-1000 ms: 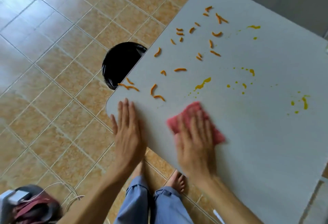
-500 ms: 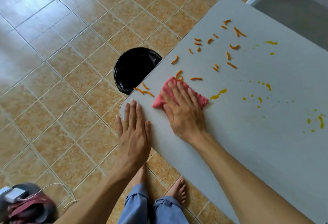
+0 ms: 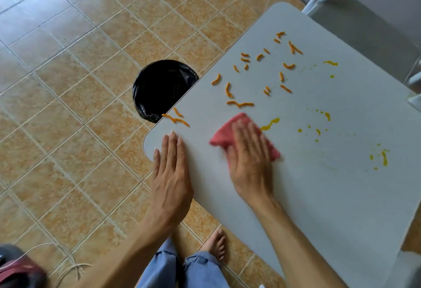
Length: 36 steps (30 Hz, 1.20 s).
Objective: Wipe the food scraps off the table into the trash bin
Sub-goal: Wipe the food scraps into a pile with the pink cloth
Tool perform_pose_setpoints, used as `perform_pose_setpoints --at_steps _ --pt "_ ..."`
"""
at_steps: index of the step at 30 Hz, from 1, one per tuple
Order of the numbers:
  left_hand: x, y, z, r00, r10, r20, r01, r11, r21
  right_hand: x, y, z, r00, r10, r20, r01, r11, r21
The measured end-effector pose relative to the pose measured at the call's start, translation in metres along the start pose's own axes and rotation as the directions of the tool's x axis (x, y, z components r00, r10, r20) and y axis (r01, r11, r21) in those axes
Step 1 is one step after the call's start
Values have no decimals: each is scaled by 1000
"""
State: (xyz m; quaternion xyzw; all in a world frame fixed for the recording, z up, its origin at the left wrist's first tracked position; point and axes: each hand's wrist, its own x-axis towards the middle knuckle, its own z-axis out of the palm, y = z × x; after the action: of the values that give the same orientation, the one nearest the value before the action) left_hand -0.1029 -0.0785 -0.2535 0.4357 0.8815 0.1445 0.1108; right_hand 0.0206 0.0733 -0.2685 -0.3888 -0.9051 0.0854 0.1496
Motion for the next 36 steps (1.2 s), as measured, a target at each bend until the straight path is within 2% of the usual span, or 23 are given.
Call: perform_pose_setpoints --at_steps 2,4,7,9,11,13,14,17,19,21,23,24,25,26,28,29,30,31,32,33,34,35,36 --pt "0 4 -3 999 46 16 -46 999 -25 4 -4 2 948 306 -84 -310 950 -44" --pt "3 10 -6 993 107 42 -105 994 -39 11 -20 6 916 392 -87 -398 913 -83" --pt "16 23 -5 979 184 82 -182 983 -34 39 -10 9 994 80 75 -72 992 -107" --pt "25 32 -2 970 224 92 -222 975 -30 70 12 9 997 29 72 -20 992 -122" --pt "34 42 1 966 244 89 -241 970 -40 89 20 9 963 270 8 -268 957 -111" --pt "44 49 1 968 241 70 -237 970 -51 89 3 12 879 470 -76 -476 874 -97" --pt "51 55 1 969 242 56 -238 969 -65 83 -4 12 882 464 -78 -470 878 -90" --pt "73 74 4 971 238 17 -234 964 -125 47 15 -1 990 112 88 -107 992 -64" --pt "86 89 10 969 247 10 -243 959 -147 28 60 -19 993 75 92 -67 994 -87" --pt "94 106 20 957 287 30 -280 947 -156 11 99 -34 939 341 -35 -343 927 -152" --pt "96 121 32 941 335 53 -323 933 -156 -1 107 -35 771 606 -195 -636 751 -177" --pt "96 126 36 936 348 61 -337 932 -136 -3 99 -33 716 664 -216 -697 692 -188" --pt "95 128 40 933 352 72 -343 933 -105 -4 90 -32 736 648 -195 -677 708 -202" --pt "95 128 43 933 350 83 -344 936 -82 -6 85 -33 815 569 -113 -579 785 -223" --pt "95 125 46 932 351 93 -346 936 -65 -13 94 -46 960 248 127 -214 948 -236" --pt "96 127 46 928 360 100 -355 933 -64 -14 111 -54 968 146 206 -95 966 -240" --pt "96 128 45 928 358 101 -354 933 -62 -13 126 -60 963 152 223 -91 961 -260" --pt "96 126 43 935 341 94 -337 940 -55 -8 135 -58 951 264 160 -213 936 -282" --pt "96 126 43 939 331 96 -328 943 -51 -4 138 -55 883 469 27 -443 850 -284" --pt "96 128 43 938 330 101 -327 944 -49 0 133 -49 764 629 -145 -642 719 -266" --pt "95 129 43 937 333 107 -329 943 -48 7 120 -41 663 708 -243 -749 623 -228" --pt "94 130 43 935 336 114 -332 942 -46 14 104 -35 645 718 -263 -764 612 -203" --pt "94 129 42 933 338 124 -335 941 -45 14 88 -32 710 674 -205 -704 682 -196"
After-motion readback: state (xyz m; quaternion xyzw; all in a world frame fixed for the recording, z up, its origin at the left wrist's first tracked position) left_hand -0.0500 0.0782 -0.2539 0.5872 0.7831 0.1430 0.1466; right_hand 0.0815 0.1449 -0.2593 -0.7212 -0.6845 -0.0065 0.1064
